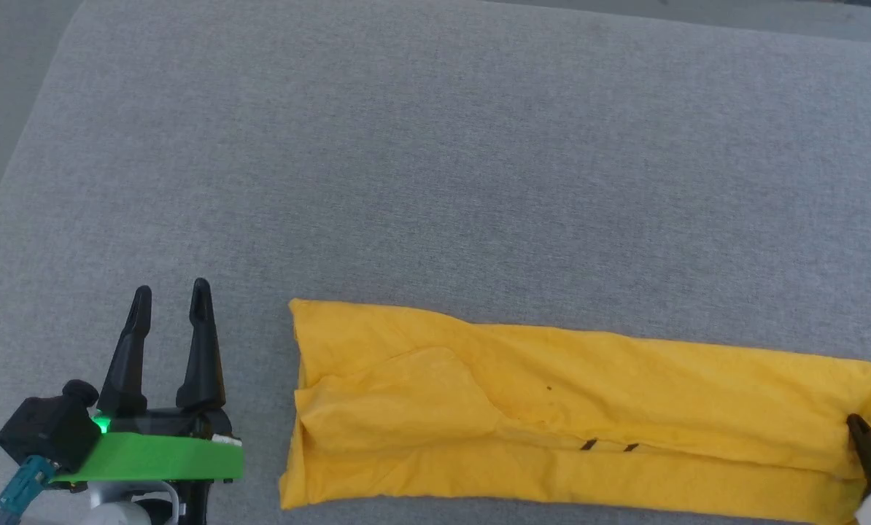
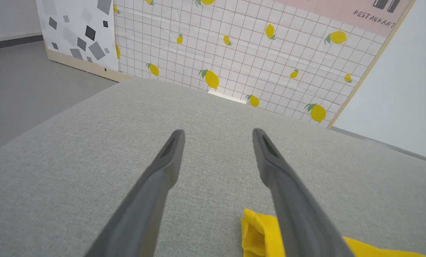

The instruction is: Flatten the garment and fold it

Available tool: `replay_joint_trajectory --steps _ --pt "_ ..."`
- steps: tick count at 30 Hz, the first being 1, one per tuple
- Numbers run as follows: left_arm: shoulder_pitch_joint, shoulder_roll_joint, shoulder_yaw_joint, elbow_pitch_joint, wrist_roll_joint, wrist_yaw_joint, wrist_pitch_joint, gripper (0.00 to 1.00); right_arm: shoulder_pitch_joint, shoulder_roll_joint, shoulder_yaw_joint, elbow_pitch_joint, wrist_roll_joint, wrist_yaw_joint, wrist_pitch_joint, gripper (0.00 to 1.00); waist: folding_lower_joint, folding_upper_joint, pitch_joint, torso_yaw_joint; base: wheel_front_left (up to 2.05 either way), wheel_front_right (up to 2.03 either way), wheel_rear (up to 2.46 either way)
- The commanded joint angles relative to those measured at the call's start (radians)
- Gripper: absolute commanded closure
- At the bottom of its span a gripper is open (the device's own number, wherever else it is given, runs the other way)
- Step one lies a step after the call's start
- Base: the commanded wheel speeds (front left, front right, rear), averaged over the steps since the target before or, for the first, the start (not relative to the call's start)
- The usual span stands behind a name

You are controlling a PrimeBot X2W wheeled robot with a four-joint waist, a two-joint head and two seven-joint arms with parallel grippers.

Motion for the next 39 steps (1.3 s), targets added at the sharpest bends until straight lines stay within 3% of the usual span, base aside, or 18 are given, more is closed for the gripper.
replay_joint_trajectory --steps 1,7,14,18,22,25,26,31,39 --pt "-0.001 -0.01 0.008 0.004 0.011 -0.011 -0.004 0.0 0.004 0.04 0.059 0.055 0.022 0.008 0.059 1.0 0.0001 0.0 -0.003 0.003 0.0 0.0 0.0" --pt "-0.003 -0.03 0.03 0.017 0.033 -0.037 -0.004 0.0 -0.022 0.04 -0.006 0.013 -0.007 0.008 0.043 1.0 0.0001 0.0 -0.021 -0.005 0.0 0.0 0.0" --pt "0.002 -0.045 0.038 0.025 0.053 -0.058 -0.004 0.0 -0.09 0.039 -0.17 -0.032 -0.122 0.008 -0.003 1.0 0.0001 0.0 -0.034 -0.03 0.0 0.0 0.0" --pt "0.0 -0.045 0.026 0.034 0.059 -0.068 -0.004 0.0 -0.114 0.004 -0.293 -0.029 -0.199 0.008 -0.028 1.0 0.0001 0.0 -0.036 -0.038 0.0 0.0 0.0" --pt "0.0 -0.043 0.017 0.044 0.062 -0.073 -0.004 0.0 -0.129 -0.014 -0.327 -0.035 -0.202 0.008 -0.018 1.0 0.0001 0.0 -0.042 -0.049 0.0 0.0 0.0" --pt "0.004 -0.043 0.008 0.053 0.059 -0.076 0.001 0.0 -0.125 -0.008 -0.262 -0.069 -0.14 0.008 0.034 1.0 0.0001 0.0 -0.05 -0.057 0.0 0.0 0.0" --pt "0.006 -0.045 0.0 0.06 0.057 -0.078 0.004 0.0 -0.106 0.005 -0.161 -0.128 -0.059 0.008 0.111 1.0 0.0001 0.0 -0.056 -0.061 0.0 0.0 0.0" --pt "0.005 -0.051 -0.012 0.07 0.051 -0.08 0.005 0.0 -0.056 0.025 0.041 -0.276 0.088 0.008 0.269 1.0 0.0001 0.0 -0.068 -0.059 0.0 0.0 0.0" --pt "-0.003 -0.056 -0.025 0.084 0.041 -0.086 0.005 0.0 -0.04 0.038 0.295 -0.46 0.176 0.008 0.404 1.0 0.0001 0.0 -0.076 -0.031 0.0 0.0 0.0"
